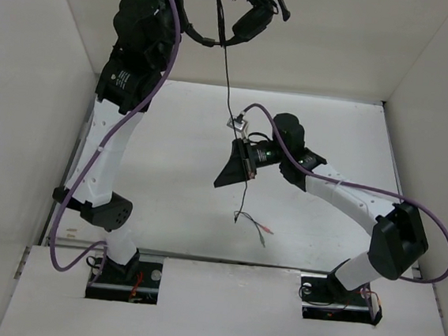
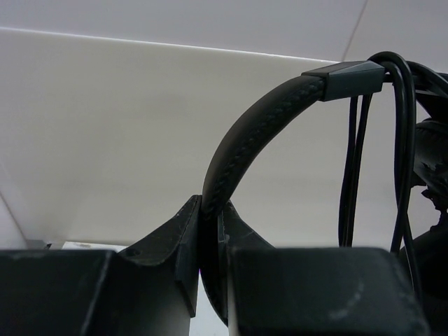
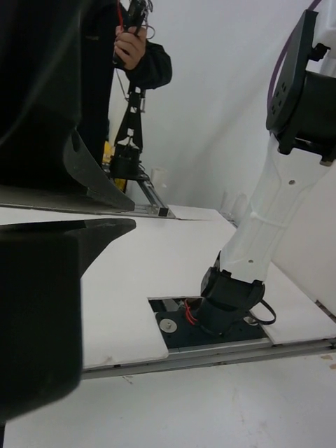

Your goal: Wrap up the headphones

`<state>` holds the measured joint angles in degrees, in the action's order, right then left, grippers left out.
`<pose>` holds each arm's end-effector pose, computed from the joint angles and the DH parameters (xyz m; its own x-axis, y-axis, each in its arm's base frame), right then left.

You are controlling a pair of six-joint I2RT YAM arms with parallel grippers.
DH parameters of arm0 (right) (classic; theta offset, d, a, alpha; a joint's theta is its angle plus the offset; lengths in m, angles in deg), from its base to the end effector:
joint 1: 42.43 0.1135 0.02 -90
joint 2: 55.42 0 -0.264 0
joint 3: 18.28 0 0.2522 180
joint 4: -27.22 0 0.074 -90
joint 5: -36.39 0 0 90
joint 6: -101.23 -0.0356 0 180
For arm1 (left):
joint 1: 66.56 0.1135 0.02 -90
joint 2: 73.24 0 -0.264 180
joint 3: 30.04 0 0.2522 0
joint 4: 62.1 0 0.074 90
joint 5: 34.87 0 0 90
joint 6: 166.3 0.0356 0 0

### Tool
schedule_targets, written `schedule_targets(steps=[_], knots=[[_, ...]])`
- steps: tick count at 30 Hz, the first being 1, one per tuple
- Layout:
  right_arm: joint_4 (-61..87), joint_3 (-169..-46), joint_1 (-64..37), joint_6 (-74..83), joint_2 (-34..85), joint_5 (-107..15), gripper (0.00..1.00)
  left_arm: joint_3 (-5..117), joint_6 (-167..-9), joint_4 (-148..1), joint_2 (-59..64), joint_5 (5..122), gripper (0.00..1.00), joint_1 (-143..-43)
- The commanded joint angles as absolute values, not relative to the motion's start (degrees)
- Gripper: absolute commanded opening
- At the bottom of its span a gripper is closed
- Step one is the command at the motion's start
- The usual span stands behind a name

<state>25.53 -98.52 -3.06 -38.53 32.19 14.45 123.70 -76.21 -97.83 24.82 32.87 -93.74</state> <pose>0.2460 0.2446 0.3312 -0.8001 -0.2876 -0.5264 -0.5176 -0.1125 0.8482 0.2728 -0.1249 0.6197 0.3037 -0.1543 -0.9402 0.1055 0.9862 -0.1278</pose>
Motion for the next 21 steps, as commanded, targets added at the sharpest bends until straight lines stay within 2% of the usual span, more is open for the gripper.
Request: schedule_targets(steps=[1,10,16,21], knots=[[28.31,-101.12,-1.79,-38.69,32.91,16.53,0.12,126.37,-77.8,-90.18,23.53,29.73,0.02,-94.11],[19.19,-108.15,-0.11,-34.05,33.0,16.88,0.08,116.11,-65.43,-79.4,23.36,20.07,0.01,-94.82],[1.63,-115.18,-2.48,-21.05,30.63,13.9,0.09,103.88,-58.21,-73.22,21.51,17.42,0.01,-95.26],[-14.02,-121.41,-6.0,-5.77,28.78,5.04,0.1,97.11,-54.25,-73.39,20.72,17.51,0.01,-95.96]])
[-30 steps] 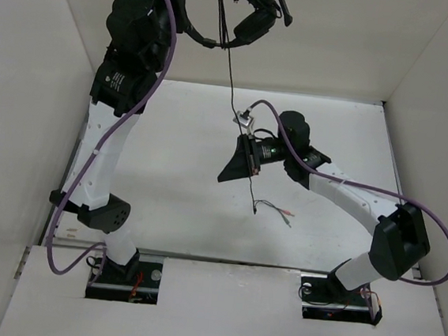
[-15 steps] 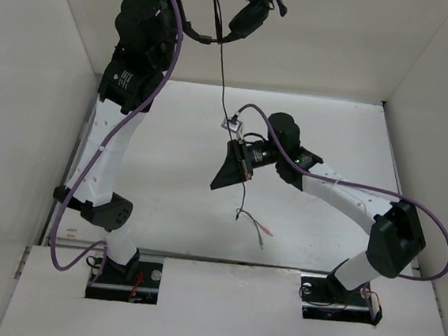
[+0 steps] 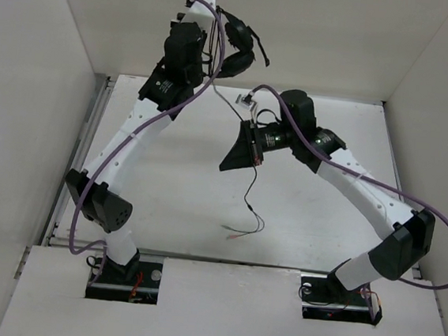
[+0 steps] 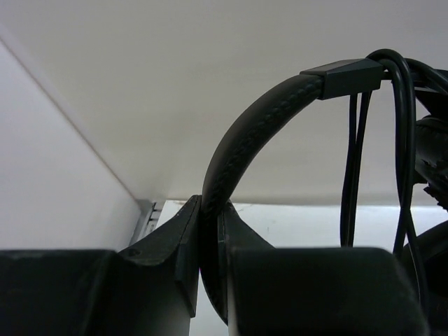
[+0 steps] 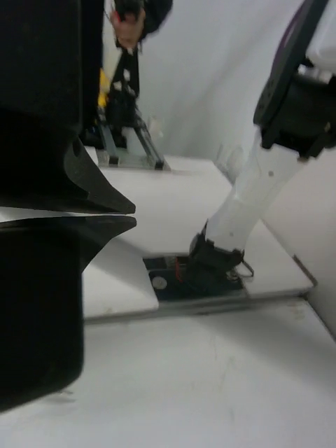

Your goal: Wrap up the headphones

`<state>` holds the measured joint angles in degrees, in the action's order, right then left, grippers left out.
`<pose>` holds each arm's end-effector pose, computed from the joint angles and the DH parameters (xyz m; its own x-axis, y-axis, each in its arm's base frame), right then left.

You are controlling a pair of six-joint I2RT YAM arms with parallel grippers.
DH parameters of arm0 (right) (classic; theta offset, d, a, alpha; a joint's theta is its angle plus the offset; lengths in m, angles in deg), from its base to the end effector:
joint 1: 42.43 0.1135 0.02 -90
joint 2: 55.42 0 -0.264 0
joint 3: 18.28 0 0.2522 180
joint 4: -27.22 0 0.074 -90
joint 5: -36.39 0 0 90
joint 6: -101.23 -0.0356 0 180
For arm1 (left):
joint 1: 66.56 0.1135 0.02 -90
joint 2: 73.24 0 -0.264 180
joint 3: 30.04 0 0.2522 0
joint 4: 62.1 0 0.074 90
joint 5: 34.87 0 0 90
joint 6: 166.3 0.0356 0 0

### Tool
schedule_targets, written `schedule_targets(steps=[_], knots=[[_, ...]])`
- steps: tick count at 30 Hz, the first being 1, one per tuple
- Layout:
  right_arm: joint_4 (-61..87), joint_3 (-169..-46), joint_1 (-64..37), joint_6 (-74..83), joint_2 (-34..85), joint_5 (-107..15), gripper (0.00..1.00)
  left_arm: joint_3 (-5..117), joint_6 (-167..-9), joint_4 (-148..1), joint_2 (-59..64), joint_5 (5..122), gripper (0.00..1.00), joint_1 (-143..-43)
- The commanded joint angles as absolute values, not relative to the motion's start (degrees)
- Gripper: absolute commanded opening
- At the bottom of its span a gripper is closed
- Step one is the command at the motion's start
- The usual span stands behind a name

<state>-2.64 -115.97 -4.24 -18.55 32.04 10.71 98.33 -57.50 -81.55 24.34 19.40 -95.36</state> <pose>0.2480 0.2359 0.3920 -0.6936 -0.2718 -0.6671 -0.6805 -0.0567 0.7306 0.3363 -0.1612 0.5245 0.1275 0.2285 -0.9652 -0.1603 0.9651 0.2073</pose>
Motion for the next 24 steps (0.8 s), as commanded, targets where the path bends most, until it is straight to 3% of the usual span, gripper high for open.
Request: schedule_targets(steps=[1,10,19,24], knots=[[-16.84,-123.26,-6.7,-2.6,28.61,2.84,0.11,95.71,-53.63,-73.74,20.28,17.51,0.02,-96.22],[-29.87,-136.81,-11.27,19.21,27.46,-21.25,0.1,81.46,-51.96,-78.05,15.1,20.32,0.02,-99.47],[-30.05,-139.8,-12.07,26.16,26.41,-29.95,0.07,83.39,-53.27,-82.09,16.15,22.34,0.03,-100.26],[-27.86,-140.85,-11.89,33.98,25.88,-41.72,0.04,81.2,-54.15,-84.29,14.83,25.32,0.03,-102.98]])
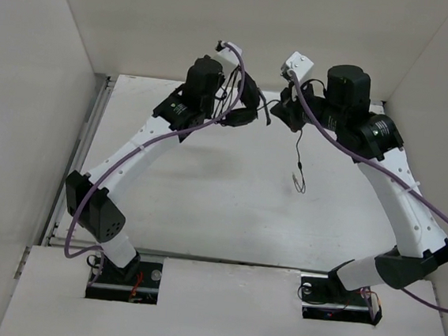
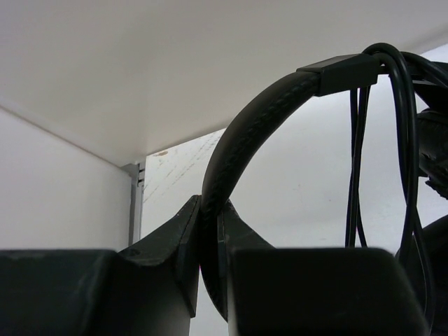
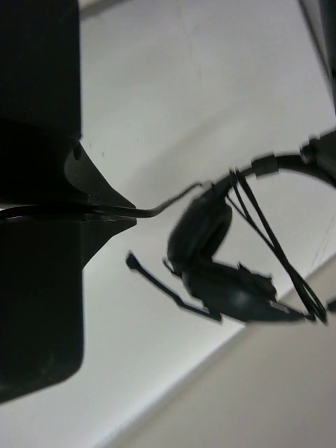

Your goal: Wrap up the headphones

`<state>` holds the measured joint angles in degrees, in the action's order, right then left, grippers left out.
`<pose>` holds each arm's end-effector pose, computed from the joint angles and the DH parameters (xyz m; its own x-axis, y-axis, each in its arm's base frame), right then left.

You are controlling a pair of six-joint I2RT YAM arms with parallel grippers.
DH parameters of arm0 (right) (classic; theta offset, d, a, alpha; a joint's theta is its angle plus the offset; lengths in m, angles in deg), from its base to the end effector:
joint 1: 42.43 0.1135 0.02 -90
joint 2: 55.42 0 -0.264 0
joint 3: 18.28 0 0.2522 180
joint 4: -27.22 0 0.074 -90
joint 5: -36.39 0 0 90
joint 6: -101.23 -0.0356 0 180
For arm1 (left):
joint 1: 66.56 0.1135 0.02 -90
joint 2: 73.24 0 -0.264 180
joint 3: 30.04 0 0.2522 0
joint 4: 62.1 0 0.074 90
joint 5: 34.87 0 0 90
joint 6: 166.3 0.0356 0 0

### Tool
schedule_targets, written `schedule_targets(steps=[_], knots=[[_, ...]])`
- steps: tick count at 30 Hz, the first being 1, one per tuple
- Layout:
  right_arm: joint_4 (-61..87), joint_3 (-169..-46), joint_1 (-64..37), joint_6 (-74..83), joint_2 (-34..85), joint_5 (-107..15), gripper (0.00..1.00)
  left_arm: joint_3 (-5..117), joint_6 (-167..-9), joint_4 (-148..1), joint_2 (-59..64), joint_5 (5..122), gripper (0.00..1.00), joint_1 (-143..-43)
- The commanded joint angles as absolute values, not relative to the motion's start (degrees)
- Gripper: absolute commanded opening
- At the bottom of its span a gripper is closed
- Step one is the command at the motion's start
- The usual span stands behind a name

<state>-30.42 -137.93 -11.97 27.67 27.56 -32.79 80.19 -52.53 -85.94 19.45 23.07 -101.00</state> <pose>0.2437 0.1580 0.4877 -0.0808 -0.3544 -0.9316 -0.8162 0.5600 -0.1423 0.3211 -0.1973 0.4418 -0.0650 0.4588 -0.8862 0.0769 0.8877 0.4539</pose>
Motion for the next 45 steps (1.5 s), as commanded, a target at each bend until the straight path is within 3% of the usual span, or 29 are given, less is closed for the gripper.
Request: schedule_targets(steps=[1,10,21,37,45], knots=[[-26.72,-140.77,-11.72,35.47,25.79,-44.35,0.04,80.32,-54.5,-84.73,14.31,26.03,0.03,-103.69],[-15.91,-138.49,-10.14,44.01,26.84,-60.19,0.01,79.26,-59.33,-91.14,11.58,35.25,0.03,-108.26],[-12.21,-137.08,-9.43,46.38,29.83,-62.57,0.01,80.22,-63.99,-93.52,7.98,44.4,0.02,-110.99],[-13.26,-133.91,-15.14,38.66,29.31,-56.69,0.05,85.58,-67.43,-93.43,5.6,50.64,0.02,-111.25],[-15.81,-133.12,-20.41,26.45,28.69,-42.91,0.11,97.17,-69.01,-93.96,9.02,53.1,0.02,-113.36]])
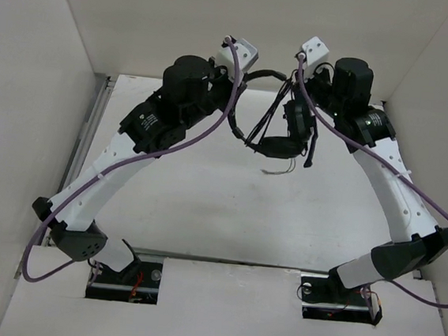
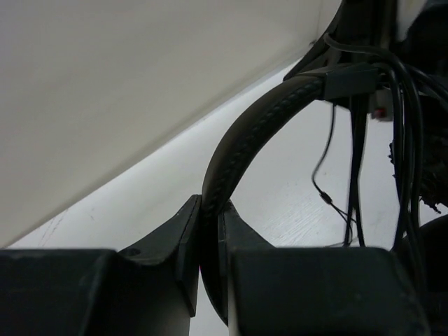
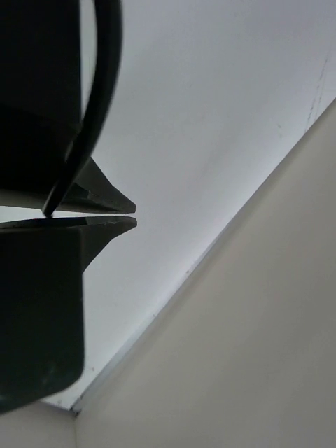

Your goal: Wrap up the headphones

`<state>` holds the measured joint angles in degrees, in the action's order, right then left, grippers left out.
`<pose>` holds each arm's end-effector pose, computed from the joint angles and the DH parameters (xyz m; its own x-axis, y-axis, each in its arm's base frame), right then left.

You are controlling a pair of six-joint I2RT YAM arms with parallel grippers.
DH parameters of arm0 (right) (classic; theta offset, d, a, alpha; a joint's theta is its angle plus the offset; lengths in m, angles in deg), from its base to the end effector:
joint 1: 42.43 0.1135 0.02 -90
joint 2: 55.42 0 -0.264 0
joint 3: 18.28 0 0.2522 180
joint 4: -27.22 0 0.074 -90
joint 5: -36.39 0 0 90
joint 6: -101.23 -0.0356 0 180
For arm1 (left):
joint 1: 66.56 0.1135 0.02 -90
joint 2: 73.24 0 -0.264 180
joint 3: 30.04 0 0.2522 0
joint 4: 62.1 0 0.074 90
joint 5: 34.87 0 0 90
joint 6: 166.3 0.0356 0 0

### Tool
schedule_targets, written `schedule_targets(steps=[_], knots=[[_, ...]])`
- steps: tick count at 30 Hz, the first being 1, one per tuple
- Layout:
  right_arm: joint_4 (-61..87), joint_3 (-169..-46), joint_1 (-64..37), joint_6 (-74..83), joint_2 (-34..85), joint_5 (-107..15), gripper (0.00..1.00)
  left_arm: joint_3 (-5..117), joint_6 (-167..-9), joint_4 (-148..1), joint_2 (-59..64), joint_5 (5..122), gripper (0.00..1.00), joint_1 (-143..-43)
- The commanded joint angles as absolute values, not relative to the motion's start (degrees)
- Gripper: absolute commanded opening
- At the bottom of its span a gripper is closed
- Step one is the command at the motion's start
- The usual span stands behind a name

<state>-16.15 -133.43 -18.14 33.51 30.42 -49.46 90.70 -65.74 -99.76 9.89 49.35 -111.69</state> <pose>0.2970 0.1369 0.4737 -0.0251 -0.4262 -0.9043 -0.5228 0.7766 -0.3515 0.2125 -0.2084 0.5294 0.1156 0.1423 -0.9830 0.6234 0.7601 0.1834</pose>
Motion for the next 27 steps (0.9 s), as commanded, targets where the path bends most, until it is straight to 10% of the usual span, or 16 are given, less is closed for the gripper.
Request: schedule_targets(steps=[1,13,27], knots=[[-15.98,-133.12,-21.37,24.08,28.69,-39.75,0.12,99.01,-69.18,-94.14,9.64,53.63,0.02,-113.88],[-0.72,-124.7,-29.65,-10.54,27.29,-3.44,0.16,111.41,-71.21,-94.58,14.91,56.09,0.03,-118.63],[12.49,-112.91,-27.45,-19.27,28.86,1.85,0.23,125.74,-75.95,-94.23,21.15,56.53,0.03,-118.28]])
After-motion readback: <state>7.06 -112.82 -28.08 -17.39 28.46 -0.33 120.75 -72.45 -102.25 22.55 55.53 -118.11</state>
